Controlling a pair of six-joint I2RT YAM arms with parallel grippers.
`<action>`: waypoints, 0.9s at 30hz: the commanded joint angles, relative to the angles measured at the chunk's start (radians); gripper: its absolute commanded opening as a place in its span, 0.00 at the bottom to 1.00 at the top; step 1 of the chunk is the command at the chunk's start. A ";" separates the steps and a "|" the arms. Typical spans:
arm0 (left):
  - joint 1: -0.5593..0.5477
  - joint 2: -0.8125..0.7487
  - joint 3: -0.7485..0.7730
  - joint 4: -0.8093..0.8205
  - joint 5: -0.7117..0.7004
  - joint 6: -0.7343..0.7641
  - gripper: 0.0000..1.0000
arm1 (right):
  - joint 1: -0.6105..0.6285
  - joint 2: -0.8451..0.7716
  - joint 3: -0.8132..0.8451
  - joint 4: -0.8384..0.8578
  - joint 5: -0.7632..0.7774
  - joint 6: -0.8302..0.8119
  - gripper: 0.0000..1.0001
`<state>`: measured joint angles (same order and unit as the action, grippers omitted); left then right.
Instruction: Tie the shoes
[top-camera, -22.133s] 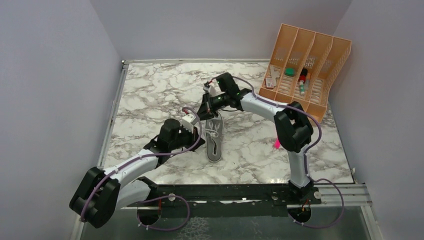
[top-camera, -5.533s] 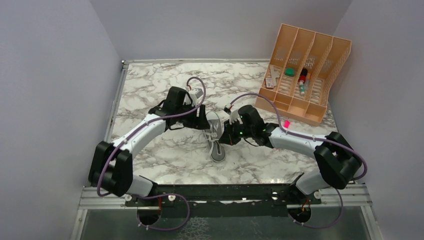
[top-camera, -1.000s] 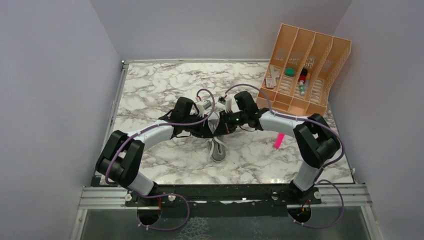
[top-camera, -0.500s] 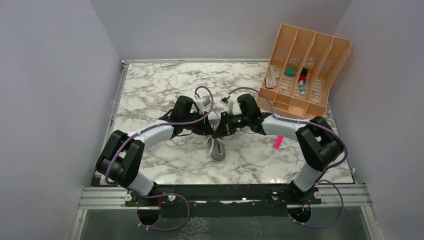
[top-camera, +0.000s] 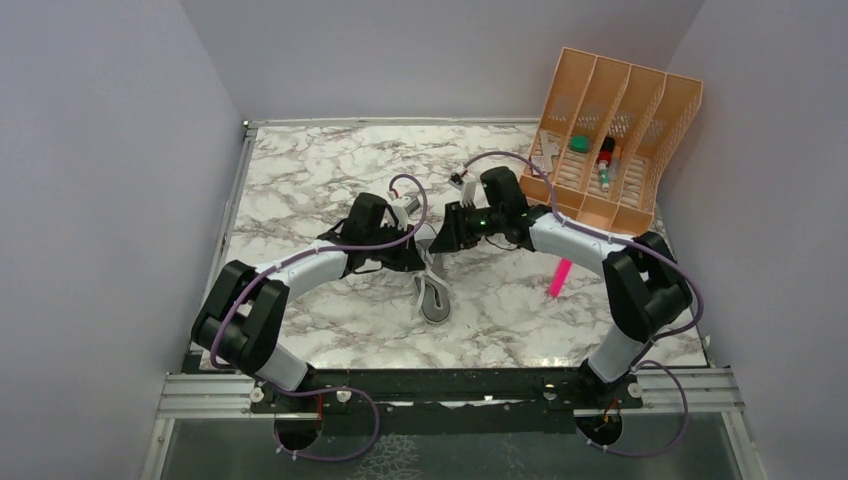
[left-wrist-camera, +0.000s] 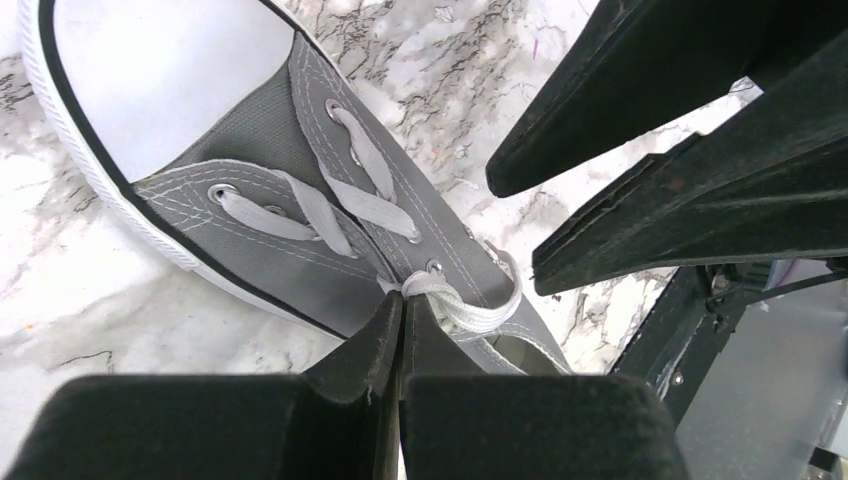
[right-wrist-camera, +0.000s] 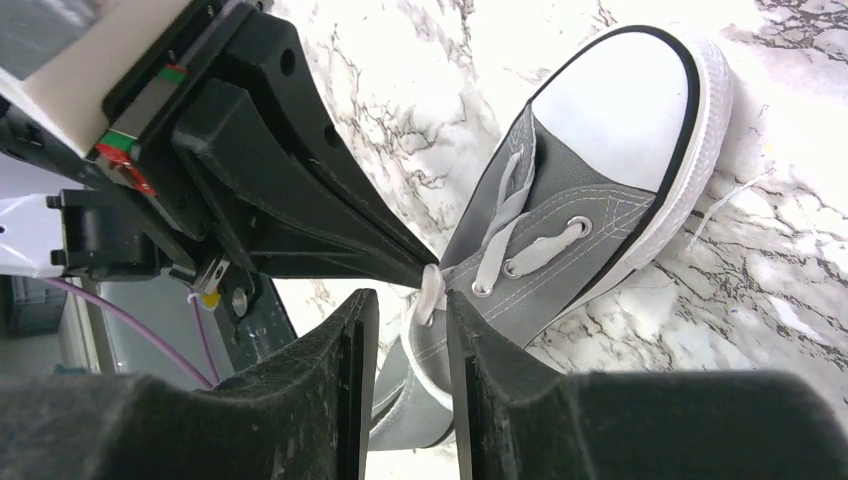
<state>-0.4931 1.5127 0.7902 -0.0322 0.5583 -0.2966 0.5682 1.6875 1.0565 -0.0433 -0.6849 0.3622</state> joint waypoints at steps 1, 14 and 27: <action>-0.005 -0.013 -0.004 -0.004 -0.053 0.029 0.00 | 0.001 0.043 0.030 -0.042 -0.008 -0.042 0.36; -0.010 -0.079 -0.063 0.014 -0.042 0.051 0.00 | 0.001 0.145 0.013 0.092 -0.208 0.043 0.28; -0.032 -0.096 -0.065 0.092 -0.059 0.101 0.00 | 0.001 0.173 0.017 0.124 -0.225 0.066 0.32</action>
<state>-0.5133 1.4319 0.7185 0.0147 0.5198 -0.2325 0.5678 1.8408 1.0702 0.0509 -0.8711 0.4213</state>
